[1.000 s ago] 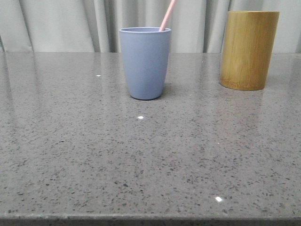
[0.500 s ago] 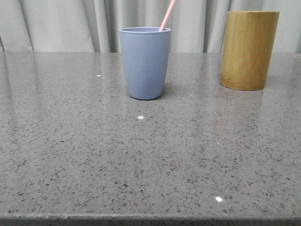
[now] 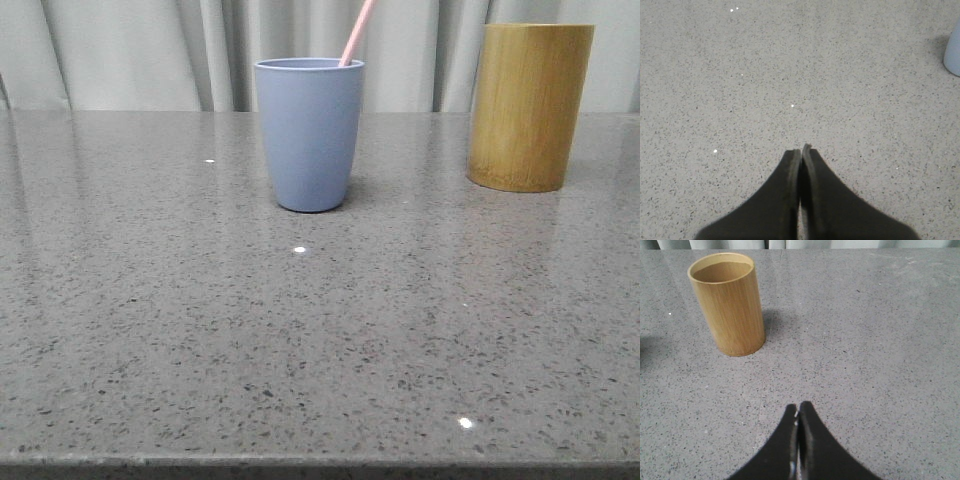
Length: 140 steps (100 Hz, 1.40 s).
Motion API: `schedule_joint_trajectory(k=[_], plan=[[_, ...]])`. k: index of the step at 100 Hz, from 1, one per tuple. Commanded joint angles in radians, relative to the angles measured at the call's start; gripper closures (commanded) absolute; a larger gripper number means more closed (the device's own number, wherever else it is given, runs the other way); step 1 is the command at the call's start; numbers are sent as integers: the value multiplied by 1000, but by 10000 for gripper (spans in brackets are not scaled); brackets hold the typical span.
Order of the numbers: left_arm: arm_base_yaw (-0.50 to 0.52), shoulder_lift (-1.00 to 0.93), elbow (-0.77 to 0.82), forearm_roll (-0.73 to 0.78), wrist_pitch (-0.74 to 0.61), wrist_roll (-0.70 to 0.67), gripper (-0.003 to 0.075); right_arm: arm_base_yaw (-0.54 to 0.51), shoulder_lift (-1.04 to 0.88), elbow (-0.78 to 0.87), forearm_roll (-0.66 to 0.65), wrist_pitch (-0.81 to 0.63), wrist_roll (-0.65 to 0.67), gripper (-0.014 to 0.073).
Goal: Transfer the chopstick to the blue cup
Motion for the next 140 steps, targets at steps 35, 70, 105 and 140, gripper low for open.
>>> schedule_joint_trajectory(k=[35, 70, 105, 140], plan=[[1, -363, 408, 26, -652, -13, 739, -5, 6, -24, -22, -63, -8, 662], [1, -602, 700, 26, -795, -13, 739, -5, 6, -24, -22, -63, -8, 662], [1, -600, 797, 34, -944, -13, 739, -5, 7, -24, -22, -62, -8, 662], [1, -600, 797, 36, -952, -13, 739, -5, 7, -24, -22, -62, -8, 662]])
